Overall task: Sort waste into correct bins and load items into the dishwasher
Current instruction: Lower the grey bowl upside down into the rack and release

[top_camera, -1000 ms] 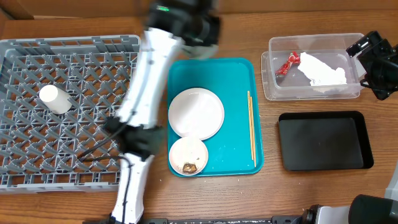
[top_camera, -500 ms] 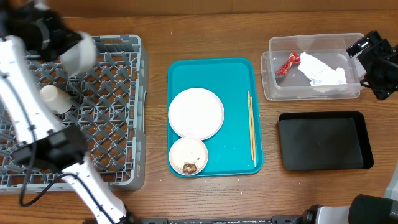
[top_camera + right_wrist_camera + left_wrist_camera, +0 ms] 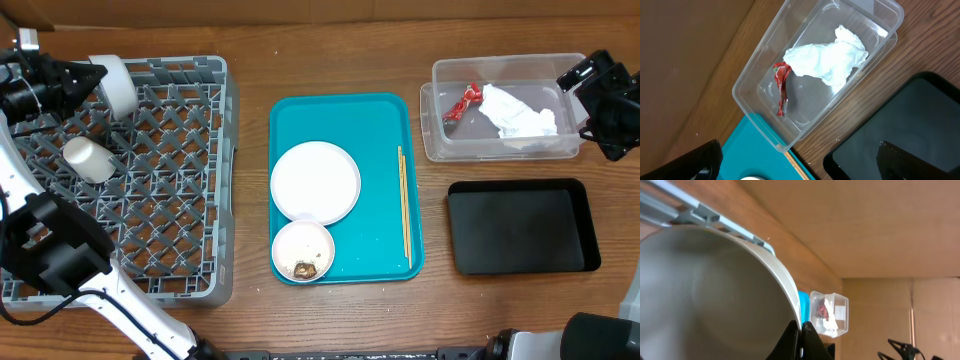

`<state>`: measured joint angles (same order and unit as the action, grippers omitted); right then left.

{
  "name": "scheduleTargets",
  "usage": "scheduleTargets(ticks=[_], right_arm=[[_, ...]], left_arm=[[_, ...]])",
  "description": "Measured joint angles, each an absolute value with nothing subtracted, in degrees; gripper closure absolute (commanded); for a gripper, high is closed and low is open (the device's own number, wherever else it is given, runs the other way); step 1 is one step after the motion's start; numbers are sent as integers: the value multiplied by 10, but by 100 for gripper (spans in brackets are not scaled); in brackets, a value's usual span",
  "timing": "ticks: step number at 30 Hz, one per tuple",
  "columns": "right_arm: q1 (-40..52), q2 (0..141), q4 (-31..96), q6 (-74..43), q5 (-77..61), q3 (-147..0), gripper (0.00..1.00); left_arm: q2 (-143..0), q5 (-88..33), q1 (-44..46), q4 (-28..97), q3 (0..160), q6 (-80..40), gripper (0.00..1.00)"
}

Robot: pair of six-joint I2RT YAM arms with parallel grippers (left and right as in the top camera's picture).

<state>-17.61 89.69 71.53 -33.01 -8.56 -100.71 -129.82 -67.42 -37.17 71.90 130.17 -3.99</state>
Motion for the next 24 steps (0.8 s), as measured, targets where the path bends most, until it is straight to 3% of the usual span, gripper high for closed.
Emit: scheduleTargets(ticks=[14,24], right_arm=[[-176,897,715,-330,-85,-1007,0],[-176,897,715,-330,-85,-1007,0]], left_arm=[[-1298,-716,-373,460,1181,-64,96],[-1298,-694,-375,446,1166,-107,96]])
